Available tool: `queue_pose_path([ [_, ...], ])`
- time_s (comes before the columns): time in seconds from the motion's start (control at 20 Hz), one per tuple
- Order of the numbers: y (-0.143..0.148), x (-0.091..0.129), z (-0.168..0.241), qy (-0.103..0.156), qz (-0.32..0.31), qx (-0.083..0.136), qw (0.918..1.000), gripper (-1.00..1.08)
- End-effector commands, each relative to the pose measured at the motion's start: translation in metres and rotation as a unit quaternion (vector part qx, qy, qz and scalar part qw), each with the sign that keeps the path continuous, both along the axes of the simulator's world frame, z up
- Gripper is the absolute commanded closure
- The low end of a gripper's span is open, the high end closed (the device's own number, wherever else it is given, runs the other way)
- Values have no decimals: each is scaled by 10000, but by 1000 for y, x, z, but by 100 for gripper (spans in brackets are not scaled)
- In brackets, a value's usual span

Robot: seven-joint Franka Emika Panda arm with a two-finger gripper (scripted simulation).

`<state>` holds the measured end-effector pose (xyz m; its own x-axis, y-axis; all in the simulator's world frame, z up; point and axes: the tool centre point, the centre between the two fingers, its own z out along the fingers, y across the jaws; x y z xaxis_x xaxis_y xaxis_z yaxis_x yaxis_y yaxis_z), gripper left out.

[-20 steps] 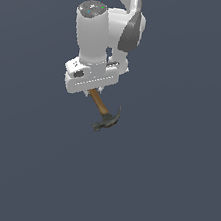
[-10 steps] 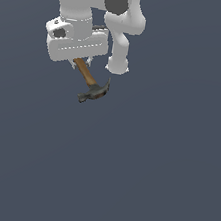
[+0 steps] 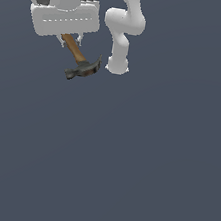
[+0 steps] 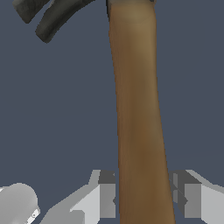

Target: Pick up the object and move it to a goal position.

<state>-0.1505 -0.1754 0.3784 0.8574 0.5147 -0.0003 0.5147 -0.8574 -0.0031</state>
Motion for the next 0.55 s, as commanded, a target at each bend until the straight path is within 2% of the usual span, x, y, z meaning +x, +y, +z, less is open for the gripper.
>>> queue_pose_path([
  [0.0, -6, -3, 11, -10, 4, -9, 10000, 108],
  [0.5, -10, -4, 16, -9, 4, -12, 10000, 108],
])
